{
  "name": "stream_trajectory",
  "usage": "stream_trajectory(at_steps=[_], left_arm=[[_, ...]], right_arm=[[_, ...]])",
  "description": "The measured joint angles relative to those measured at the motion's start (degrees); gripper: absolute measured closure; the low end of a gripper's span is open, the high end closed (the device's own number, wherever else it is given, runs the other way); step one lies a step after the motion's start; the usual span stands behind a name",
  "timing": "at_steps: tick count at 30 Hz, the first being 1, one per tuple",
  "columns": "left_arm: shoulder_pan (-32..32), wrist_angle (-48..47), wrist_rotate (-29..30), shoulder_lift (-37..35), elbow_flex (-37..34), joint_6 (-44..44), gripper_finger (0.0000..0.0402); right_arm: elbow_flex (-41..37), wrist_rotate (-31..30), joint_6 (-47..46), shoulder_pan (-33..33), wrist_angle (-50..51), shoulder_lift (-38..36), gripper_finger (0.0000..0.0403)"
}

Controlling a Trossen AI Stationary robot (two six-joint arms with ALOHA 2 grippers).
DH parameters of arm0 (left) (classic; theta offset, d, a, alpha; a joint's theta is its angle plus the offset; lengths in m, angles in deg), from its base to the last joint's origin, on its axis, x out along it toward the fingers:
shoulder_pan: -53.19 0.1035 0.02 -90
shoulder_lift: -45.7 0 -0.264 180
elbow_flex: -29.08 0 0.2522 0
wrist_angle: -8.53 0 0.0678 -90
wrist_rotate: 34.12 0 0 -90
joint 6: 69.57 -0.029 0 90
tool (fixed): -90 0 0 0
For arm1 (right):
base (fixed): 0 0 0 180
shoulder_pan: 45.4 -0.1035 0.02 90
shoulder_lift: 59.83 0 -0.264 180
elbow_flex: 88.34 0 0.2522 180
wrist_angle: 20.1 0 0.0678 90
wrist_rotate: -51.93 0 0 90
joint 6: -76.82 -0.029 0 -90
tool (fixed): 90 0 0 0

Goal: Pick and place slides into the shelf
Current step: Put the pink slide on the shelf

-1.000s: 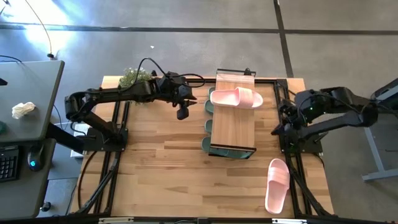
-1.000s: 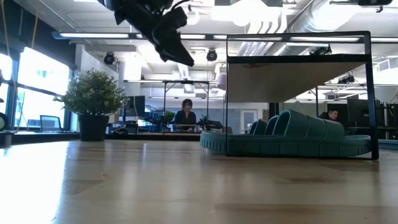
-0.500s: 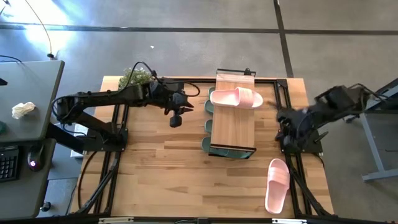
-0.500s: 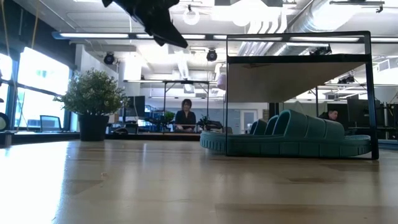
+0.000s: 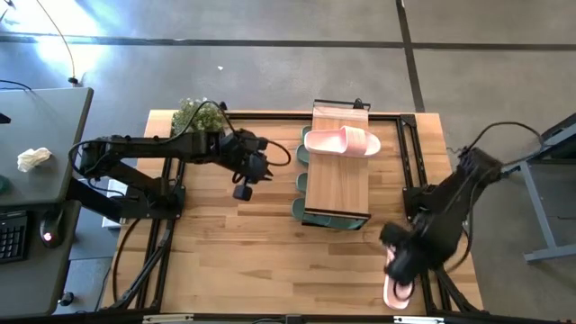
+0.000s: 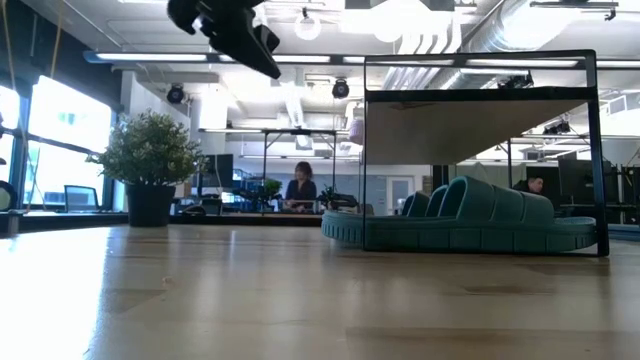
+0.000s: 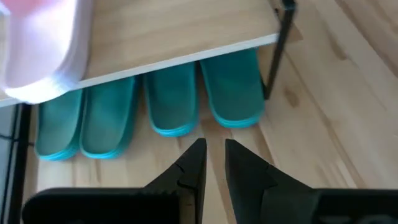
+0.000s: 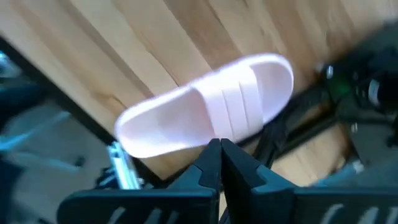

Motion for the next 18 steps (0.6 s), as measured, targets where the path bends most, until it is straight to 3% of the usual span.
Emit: stream_trajectory(at_steps=[10,18], left_arm=[[-2.7,-0.1,-0.1,0.0,0.0,-1.6,0.0356],[-2.6,-0.1,0.0,0.0,0.0,-1.6,0.0356]], right_arm=[[-0.5,2.3,-12.3,-9.7,-0.1,16.2,0.0403],[-0.5,0.5,-24.3,-13.6,-0.1,21.8,0.0402]])
